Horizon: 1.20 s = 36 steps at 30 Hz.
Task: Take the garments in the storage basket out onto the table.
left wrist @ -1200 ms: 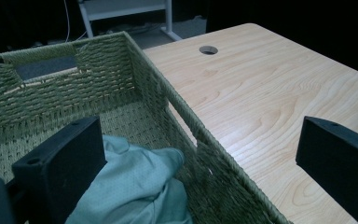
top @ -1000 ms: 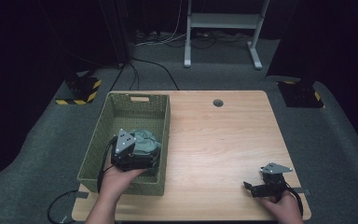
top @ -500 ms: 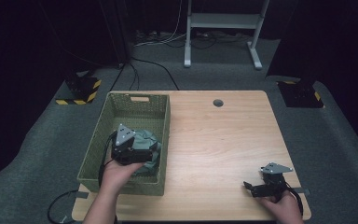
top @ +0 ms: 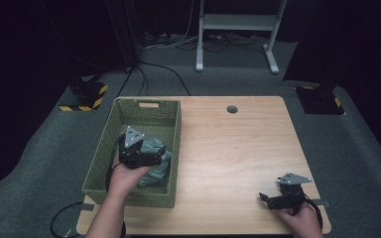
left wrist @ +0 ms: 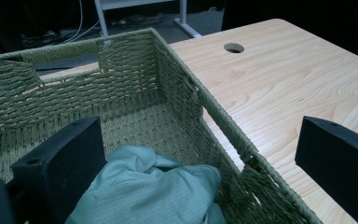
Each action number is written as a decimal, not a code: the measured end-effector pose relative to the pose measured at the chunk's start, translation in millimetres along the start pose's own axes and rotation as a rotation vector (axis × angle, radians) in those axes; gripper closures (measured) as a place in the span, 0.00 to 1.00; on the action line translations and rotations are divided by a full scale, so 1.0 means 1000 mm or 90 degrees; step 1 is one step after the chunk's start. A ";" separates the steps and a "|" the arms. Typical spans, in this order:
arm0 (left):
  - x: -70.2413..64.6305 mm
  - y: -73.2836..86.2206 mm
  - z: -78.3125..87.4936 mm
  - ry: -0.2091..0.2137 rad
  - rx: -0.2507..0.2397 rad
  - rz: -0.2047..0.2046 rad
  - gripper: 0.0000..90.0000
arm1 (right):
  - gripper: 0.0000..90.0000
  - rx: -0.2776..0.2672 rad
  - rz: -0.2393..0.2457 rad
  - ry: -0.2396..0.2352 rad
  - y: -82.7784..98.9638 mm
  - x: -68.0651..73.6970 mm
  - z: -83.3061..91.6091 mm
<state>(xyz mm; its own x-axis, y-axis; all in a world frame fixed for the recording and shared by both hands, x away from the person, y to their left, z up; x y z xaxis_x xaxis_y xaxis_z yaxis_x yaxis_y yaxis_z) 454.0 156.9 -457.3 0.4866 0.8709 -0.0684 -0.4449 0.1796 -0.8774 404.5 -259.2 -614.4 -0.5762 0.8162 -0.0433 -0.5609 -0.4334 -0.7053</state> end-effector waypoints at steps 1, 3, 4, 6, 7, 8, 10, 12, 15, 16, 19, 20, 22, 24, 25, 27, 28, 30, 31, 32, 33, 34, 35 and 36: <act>0.001 0.000 -0.001 0.000 0.000 0.000 0.02 | 0.00 0.000 0.000 0.000 0.000 0.000 0.000; 0.003 0.001 -0.003 -0.002 0.003 0.000 0.02 | 0.00 0.000 0.000 0.000 0.000 0.000 0.000; 0.003 0.001 -0.004 -0.001 0.003 0.001 0.02 | 0.00 0.000 0.000 0.000 0.000 0.000 0.000; 0.004 0.001 -0.006 0.000 0.008 0.001 0.02 | 0.00 0.000 0.000 0.000 0.000 0.000 0.000; 0.005 0.002 -0.008 -0.002 0.010 0.001 0.02 | 0.00 0.000 0.000 0.000 0.000 0.000 0.000; 0.005 0.002 -0.008 -0.002 0.011 0.001 0.02 | 0.00 0.000 0.001 0.001 0.000 0.000 0.000; 0.008 0.003 -0.011 -0.004 0.015 0.003 0.02 | 0.00 0.000 0.001 0.001 0.000 0.000 0.000; 0.011 0.005 -0.013 -0.008 0.016 0.005 0.02 | 0.00 0.000 0.001 0.001 0.000 0.000 0.000; 0.015 0.006 -0.015 -0.009 0.017 0.009 0.02 | 0.00 0.000 -0.002 -0.001 0.000 0.000 0.000; 0.017 0.007 -0.016 -0.010 0.019 0.012 0.02 | 0.00 0.000 -0.002 -0.001 0.000 0.000 0.000; 0.022 0.011 -0.018 -0.018 0.039 0.007 0.02 | 0.00 0.000 0.000 -0.002 0.000 0.000 0.000; 0.024 0.011 -0.018 -0.019 0.043 0.006 0.02 | 0.00 -0.001 0.000 -0.003 0.000 0.000 0.000; 0.028 0.013 -0.019 -0.021 0.050 0.015 0.02 | 0.00 -0.001 0.000 -0.003 0.000 0.000 0.000; 0.032 0.015 -0.020 -0.025 0.058 0.021 0.02 | 0.00 -0.001 -0.001 -0.004 0.000 0.000 0.000; 0.034 0.016 -0.021 -0.025 0.062 0.024 0.02 | 0.00 -0.001 -0.001 -0.004 0.000 0.000 0.000; 0.037 0.019 -0.023 -0.024 0.070 0.030 0.02 | 0.00 -0.001 -0.002 -0.005 0.000 0.000 0.000; 0.038 0.020 -0.023 -0.025 0.074 0.030 0.02 | 0.00 -0.002 -0.001 -0.005 0.000 0.000 0.000; 0.042 0.026 -0.026 -0.026 0.094 0.036 0.02 | 0.00 -0.001 -0.002 -0.005 0.000 0.000 0.000; 0.044 0.028 -0.028 -0.025 0.100 0.041 0.02 | 0.00 -0.001 -0.001 -0.004 0.000 0.000 0.000; 0.046 0.031 -0.029 -0.027 0.106 0.045 0.02 | 0.00 -0.001 0.000 -0.003 0.000 0.000 0.000; 0.049 0.034 -0.030 -0.030 0.114 0.048 0.02 | 0.00 0.000 0.000 -0.003 0.000 0.000 0.000; 0.050 0.036 -0.031 -0.031 0.117 0.049 0.02 | 0.00 0.000 0.001 -0.002 0.000 0.000 0.000; 0.051 0.038 -0.031 -0.032 0.121 0.051 0.02 | 0.00 0.000 0.001 -0.002 0.000 0.000 0.000; 0.052 0.039 -0.032 -0.032 0.123 0.055 0.02 | 0.00 -0.001 0.001 -0.003 0.000 0.000 0.000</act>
Point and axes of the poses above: each handheld gripper's, and its own axes: z roughly backward along the jaws, y roughly out of its underside, x roughly to its left, the point moved 10 cm from there along -z, roughly forward along the jaws, and after that the axes turned 4 degrees about y, right-handed, at the moved point
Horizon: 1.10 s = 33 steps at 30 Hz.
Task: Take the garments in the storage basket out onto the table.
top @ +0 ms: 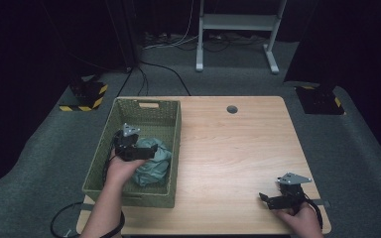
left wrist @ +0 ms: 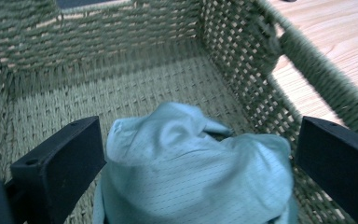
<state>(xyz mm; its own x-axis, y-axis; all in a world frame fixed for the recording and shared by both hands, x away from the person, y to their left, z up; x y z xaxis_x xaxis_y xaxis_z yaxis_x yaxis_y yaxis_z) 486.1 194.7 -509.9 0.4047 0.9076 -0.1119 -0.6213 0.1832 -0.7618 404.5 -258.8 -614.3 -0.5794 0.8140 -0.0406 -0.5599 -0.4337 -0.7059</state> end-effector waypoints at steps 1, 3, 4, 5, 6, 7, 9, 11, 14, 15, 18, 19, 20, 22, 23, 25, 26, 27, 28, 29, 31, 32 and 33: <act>0.001 0.001 -0.001 0.002 0.002 0.003 0.02 | 0.00 0.000 -0.001 -0.001 0.000 0.000 0.000; 0.004 0.004 -0.002 -0.003 0.020 0.010 0.02 | 0.00 -0.001 -0.001 -0.001 0.000 0.000 0.000; 0.005 0.006 -0.004 -0.004 0.026 0.013 0.02 | 0.00 0.000 0.000 -0.001 0.000 0.000 0.000; 0.006 0.007 -0.005 -0.004 0.032 0.014 0.02 | 0.00 0.000 0.000 0.000 0.000 0.000 0.000; 0.006 0.008 -0.006 -0.005 0.038 0.016 0.02 | 0.00 0.001 0.001 0.001 0.000 0.000 0.000; 0.007 0.009 -0.007 -0.008 0.045 0.018 0.02 | 0.00 0.001 0.001 0.001 0.000 0.000 0.000; 0.007 0.011 -0.010 -0.002 0.051 0.032 0.02 | 0.00 0.002 0.001 0.001 0.000 0.000 0.000; 0.009 0.014 -0.012 -0.003 0.060 0.046 0.02 | 0.00 0.002 0.000 0.000 0.000 0.000 0.000; 0.007 0.018 -0.016 0.001 0.082 0.038 0.02 | 0.00 0.001 0.000 0.000 0.000 0.000 0.000; 0.006 0.019 -0.017 -0.002 0.087 0.033 0.02 | 0.00 0.001 -0.001 0.000 0.000 0.000 0.000; 0.005 0.023 -0.020 -0.005 0.101 0.038 0.02 | 0.00 0.000 0.000 -0.001 0.000 0.000 0.000; 0.005 0.024 -0.021 -0.004 0.105 0.040 0.02 | 0.00 0.001 0.000 -0.001 0.000 0.000 0.000; 0.006 0.026 -0.022 -0.007 0.113 0.038 0.02 | 0.00 0.002 0.000 0.000 0.000 0.000 0.000; 0.007 0.029 -0.023 -0.012 0.129 0.038 0.02 | 0.00 0.002 0.000 0.000 0.000 0.000 0.000; 0.007 0.031 -0.023 -0.012 0.137 0.040 0.02 | 0.00 0.002 0.001 -0.001 0.000 0.000 0.000; 0.007 0.033 -0.024 -0.011 0.143 0.044 0.02 | 0.00 0.001 -0.001 -0.002 0.000 0.000 0.000; 0.008 0.033 -0.024 -0.010 0.147 0.044 0.02 | 0.00 0.000 -0.001 -0.003 0.000 0.000 0.000; 0.008 0.035 -0.025 -0.008 0.150 0.050 0.02 | 0.00 0.000 -0.001 -0.003 0.000 0.000 0.000; 0.008 0.036 -0.025 -0.007 0.152 0.053 0.02 | 0.00 0.001 0.000 -0.004 0.000 0.000 0.000; 0.009 0.038 -0.026 -0.008 0.157 0.054 0.02 | 0.00 0.001 0.001 -0.003 0.000 0.000 0.000; 0.010 0.043 -0.028 -0.010 0.175 0.058 0.01 | 0.00 0.002 0.002 -0.002 0.000 0.001 0.000; 0.010 0.045 -0.029 -0.009 0.182 0.065 0.01 | 0.00 0.003 0.002 -0.001 0.000 0.001 0.000; 0.010 0.046 -0.030 -0.009 0.186 0.069 0.01 | 0.00 0.003 0.002 -0.001 0.000 0.001 0.000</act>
Point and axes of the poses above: each handheld gripper's, and its own axes: z roughly backward along the jaws, y roughly out of its underside, x roughly to its left, the point moved 10 cm from there along -z, roughly forward along the jaws, and after that the axes turned 4 degrees about y, right-handed, at the moved point
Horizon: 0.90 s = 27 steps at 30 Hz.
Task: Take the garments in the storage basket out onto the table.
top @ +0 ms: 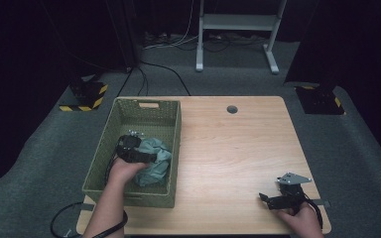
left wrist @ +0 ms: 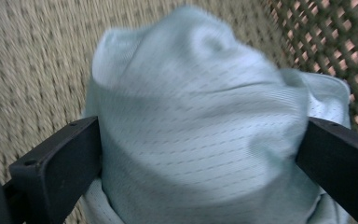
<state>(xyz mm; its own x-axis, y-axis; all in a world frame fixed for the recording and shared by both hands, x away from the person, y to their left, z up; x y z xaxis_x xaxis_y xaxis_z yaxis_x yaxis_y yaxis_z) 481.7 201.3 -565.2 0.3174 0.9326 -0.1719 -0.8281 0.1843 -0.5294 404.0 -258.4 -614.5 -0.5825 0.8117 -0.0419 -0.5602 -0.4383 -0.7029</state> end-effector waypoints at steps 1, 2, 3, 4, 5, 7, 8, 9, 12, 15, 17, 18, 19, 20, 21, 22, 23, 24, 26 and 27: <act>0.000 0.001 -0.001 0.000 0.006 0.004 0.01 | 0.00 0.000 0.000 0.000 0.000 0.000 0.000; 0.001 0.002 -0.001 0.000 0.010 0.004 0.01 | 0.00 0.000 -0.001 -0.001 0.000 0.000 0.000; 0.001 0.003 -0.002 0.000 0.019 0.007 0.01 | 0.00 -0.001 -0.001 -0.003 0.000 0.000 0.000; 0.002 0.003 -0.003 0.000 0.023 0.008 0.00 | 0.00 -0.002 0.000 -0.005 0.000 0.000 0.000; 0.002 0.004 -0.004 0.003 0.027 0.011 0.00 | 0.00 -0.002 -0.001 -0.005 0.000 0.000 0.000; 0.001 0.007 -0.008 0.008 0.037 0.012 0.00 | 0.00 -0.003 -0.002 -0.007 0.000 0.000 0.000; 0.000 0.007 -0.009 0.011 0.040 0.011 0.00 | 0.00 -0.003 -0.002 -0.008 0.000 0.000 0.000; -0.002 0.009 -0.011 0.010 0.045 0.003 0.00 | 0.00 -0.003 -0.001 -0.008 0.000 0.000 0.000; -0.004 0.011 -0.014 0.000 0.057 -0.019 0.00 | 0.00 -0.004 -0.001 -0.011 -0.001 0.000 0.000; -0.003 0.013 -0.016 -0.005 0.066 -0.022 0.00 | 0.00 -0.003 -0.002 -0.011 -0.001 0.000 0.000; 0.000 0.017 -0.020 -0.019 0.090 -0.033 0.01 | 0.00 -0.003 -0.001 -0.011 -0.001 0.001 0.000; 0.000 0.018 -0.022 -0.025 0.098 -0.041 0.02 | 0.00 -0.004 0.001 -0.011 -0.001 0.000 0.000; 0.000 0.018 -0.024 -0.027 0.102 -0.043 0.03 | 0.00 -0.004 0.002 -0.012 -0.001 0.000 -0.001; -0.001 0.018 -0.025 -0.026 0.104 -0.041 0.04 | 0.00 -0.004 0.002 -0.013 -0.002 0.000 -0.001; -0.001 0.017 -0.026 -0.025 0.105 -0.041 0.06 | 0.00 -0.005 0.001 -0.014 -0.002 0.000 -0.001; -0.001 0.017 -0.026 -0.024 0.107 -0.040 0.07 | 0.00 -0.004 0.001 -0.013 -0.002 0.000 -0.001; -0.001 0.017 -0.026 -0.019 0.109 -0.039 0.11 | 0.00 -0.003 0.004 -0.010 -0.002 0.000 -0.001; -0.002 0.016 -0.026 -0.014 0.109 -0.043 0.11 | 0.00 -0.003 0.004 -0.010 -0.002 0.000 -0.001; -0.003 0.016 -0.025 -0.012 0.110 -0.047 0.15 | 0.00 -0.002 0.006 -0.007 -0.001 0.000 -0.001; -0.004 0.016 -0.024 -0.009 0.111 -0.051 0.18 | 0.00 -0.002 0.006 -0.007 -0.001 0.000 -0.001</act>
Point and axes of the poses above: each handheld gripper's, and its own axes: z roughly backward along the jaws, y roughly out of its underside, x roughly to its left, the point moved 10 cm from there along -z, roughly forward along the jaws, and after that the axes turned 4 degrees about y, right-handed, at the moved point
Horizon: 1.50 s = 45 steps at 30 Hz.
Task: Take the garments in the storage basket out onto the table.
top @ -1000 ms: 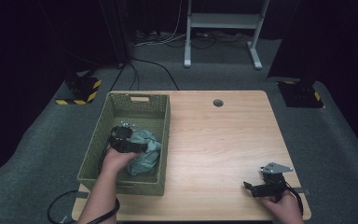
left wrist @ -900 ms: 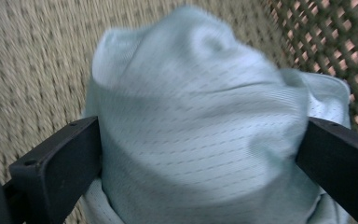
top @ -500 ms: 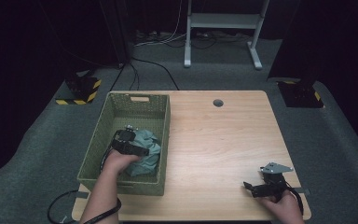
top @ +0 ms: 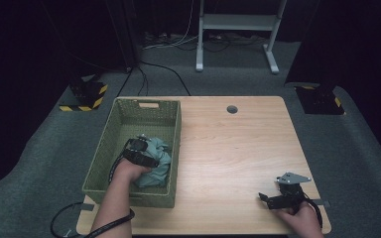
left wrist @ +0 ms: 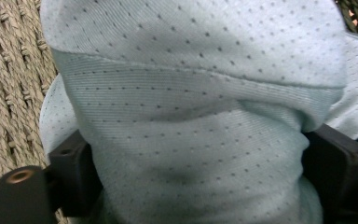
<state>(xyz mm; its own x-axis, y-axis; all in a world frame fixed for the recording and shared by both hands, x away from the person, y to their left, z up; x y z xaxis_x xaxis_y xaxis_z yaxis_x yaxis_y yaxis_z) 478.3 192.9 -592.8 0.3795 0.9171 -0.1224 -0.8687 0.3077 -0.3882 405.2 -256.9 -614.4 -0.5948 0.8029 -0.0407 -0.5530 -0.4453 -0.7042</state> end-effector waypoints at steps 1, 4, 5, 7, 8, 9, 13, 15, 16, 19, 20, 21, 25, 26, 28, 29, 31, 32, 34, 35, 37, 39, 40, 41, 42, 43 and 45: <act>-0.001 0.000 0.001 0.000 0.003 -0.005 0.22 | 0.00 -0.001 0.000 0.000 0.000 0.000 0.000; -0.007 -0.002 0.003 0.004 0.010 -0.019 0.33 | 0.00 -0.001 0.000 -0.001 0.000 0.000 0.000; -0.008 -0.002 0.003 0.004 0.013 -0.024 0.38 | 0.00 -0.001 0.000 -0.002 0.000 0.000 0.000; -0.010 -0.003 0.004 0.000 0.019 -0.030 0.42 | 0.00 -0.003 -0.003 -0.003 0.000 0.000 0.000; -0.011 -0.003 0.005 0.000 0.021 -0.034 0.44 | 0.00 -0.003 -0.003 -0.005 0.000 0.000 0.000; -0.012 -0.004 0.005 -0.001 0.024 -0.037 0.46 | 0.00 -0.003 -0.004 -0.006 0.000 0.000 0.000; -0.013 -0.004 0.008 0.018 0.020 -0.021 0.53 | 0.00 -0.004 -0.005 -0.007 0.000 -0.001 0.000; -0.012 -0.004 0.011 0.030 0.010 -0.008 0.56 | 0.00 -0.005 -0.006 -0.008 -0.001 -0.001 0.001; -0.011 -0.004 0.013 0.032 0.003 -0.003 0.56 | 0.00 -0.005 -0.007 -0.008 -0.001 -0.001 0.001; -0.010 -0.004 0.016 0.032 -0.010 -0.001 0.58 | 0.00 -0.005 -0.009 -0.010 -0.001 -0.001 0.001; -0.010 -0.004 0.017 0.031 -0.014 -0.005 0.58 | 0.00 -0.005 -0.009 -0.010 -0.001 -0.001 0.001; -0.010 -0.004 0.019 0.031 -0.022 -0.007 0.58 | 0.00 -0.005 -0.008 -0.009 -0.001 -0.001 0.001; -0.008 -0.008 0.029 0.028 -0.061 -0.002 0.58 | 0.00 -0.005 -0.009 -0.010 -0.001 -0.001 0.001; -0.007 -0.010 0.032 0.028 -0.075 0.002 0.58 | 0.00 -0.005 -0.010 -0.010 -0.001 -0.001 0.001; -0.004 -0.012 0.038 0.025 -0.097 0.005 0.58 | 0.00 -0.006 -0.011 -0.012 -0.001 -0.001 0.001; -0.003 -0.013 0.042 0.023 -0.110 0.007 0.58 | 0.00 -0.006 -0.011 -0.012 -0.001 -0.001 0.001; -0.001 -0.014 0.047 0.027 -0.134 0.016 0.58 | 0.00 -0.005 -0.010 -0.011 -0.001 -0.001 0.001; 0.000 -0.016 0.050 0.027 -0.151 0.016 0.58 | 0.00 -0.005 -0.010 -0.010 -0.001 -0.001 0.001; 0.001 -0.018 0.055 0.023 -0.171 0.016 0.57 | 0.00 -0.005 -0.009 -0.010 -0.001 -0.001 0.001; 0.002 -0.019 0.058 0.021 -0.186 0.015 0.57 | 0.00 -0.005 -0.009 -0.010 -0.001 -0.001 0.001; 0.001 -0.023 0.065 0.020 -0.217 0.013 0.57 | 0.00 -0.005 -0.008 -0.009 -0.001 -0.001 0.001; 0.000 -0.025 0.071 0.019 -0.242 0.006 0.57 | 0.00 -0.005 -0.008 -0.009 -0.001 -0.001 0.001; 0.000 -0.026 0.073 0.018 -0.251 0.008 0.57 | 0.00 -0.005 -0.009 -0.010 -0.001 -0.001 0.001; 0.000 -0.028 0.075 0.017 -0.264 0.009 0.57 | 0.00 -0.005 -0.009 -0.010 -0.001 -0.001 0.001; -0.001 -0.029 0.078 0.016 -0.275 0.008 0.57 | 0.00 -0.005 -0.009 -0.010 -0.001 -0.001 0.001; -0.002 -0.031 0.081 0.014 -0.287 0.005 0.57 | 0.00 -0.005 -0.009 -0.010 -0.001 -0.001 0.001; -0.003 -0.033 0.086 0.004 -0.310 0.000 0.57 | 0.00 -0.005 -0.010 -0.010 -0.001 -0.001 0.001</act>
<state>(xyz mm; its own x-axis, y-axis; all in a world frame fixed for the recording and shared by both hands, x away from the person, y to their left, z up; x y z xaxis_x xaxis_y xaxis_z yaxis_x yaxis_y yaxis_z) 478.7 201.6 -500.9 0.3826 0.9151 -0.1270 -0.6192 0.1520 -0.7703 405.7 -257.5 -613.4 -0.5957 0.8030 -0.0189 -0.5571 -0.4300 -0.7104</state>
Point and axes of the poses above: each handheld gripper's, and its own axes: z roughly backward along the jaws, y roughly out of its underside, x roughly to its left, the point moved 10 cm from there along -z, roughly forward along the jaws, and after that the axes turned 4 degrees about y, right-handed, at the moved point
